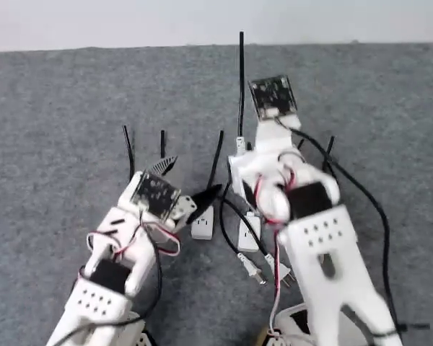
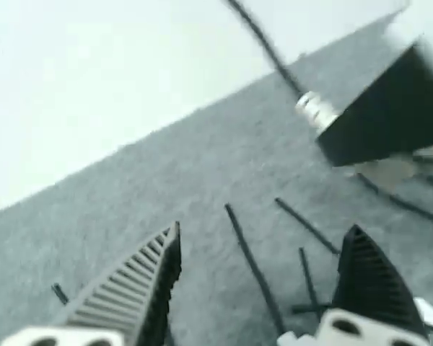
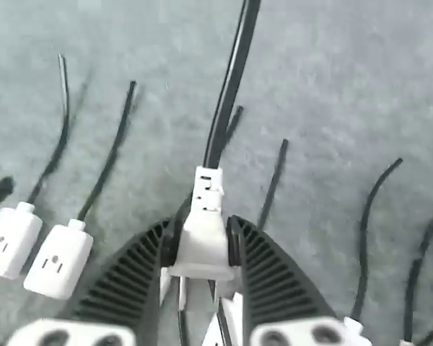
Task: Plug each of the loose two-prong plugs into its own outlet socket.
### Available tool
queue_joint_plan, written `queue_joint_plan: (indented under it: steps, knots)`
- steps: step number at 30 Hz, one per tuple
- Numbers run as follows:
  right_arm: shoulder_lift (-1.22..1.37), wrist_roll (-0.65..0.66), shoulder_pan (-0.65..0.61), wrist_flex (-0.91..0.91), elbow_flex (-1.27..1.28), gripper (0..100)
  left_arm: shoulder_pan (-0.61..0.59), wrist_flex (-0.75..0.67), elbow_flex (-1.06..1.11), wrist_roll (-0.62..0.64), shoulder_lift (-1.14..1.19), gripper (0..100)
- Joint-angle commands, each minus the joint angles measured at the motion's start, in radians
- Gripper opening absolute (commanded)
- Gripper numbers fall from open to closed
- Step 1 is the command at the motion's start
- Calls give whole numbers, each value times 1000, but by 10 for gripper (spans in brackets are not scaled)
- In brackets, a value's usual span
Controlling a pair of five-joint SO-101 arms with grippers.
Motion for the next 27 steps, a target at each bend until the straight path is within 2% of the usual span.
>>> queue_joint_plan:
  steps: [1, 5, 10, 16, 27]
  knots:
    - [-176, -8, -68, -139, 164, 8, 31, 12, 30, 3, -144, 334]
    - [-320, -6, -104, -143, 235, 8, 21, 14, 61, 2, -222, 334]
    - [-424, 25, -107, -91, 239, 8, 64, 15, 84, 3, -229, 334]
    - [-435, 49, -200, -62, 239, 8, 89, 14, 94, 5, -229, 334]
    - [-430, 49, -216, -47, 239, 8, 91, 12, 107, 37, -233, 308]
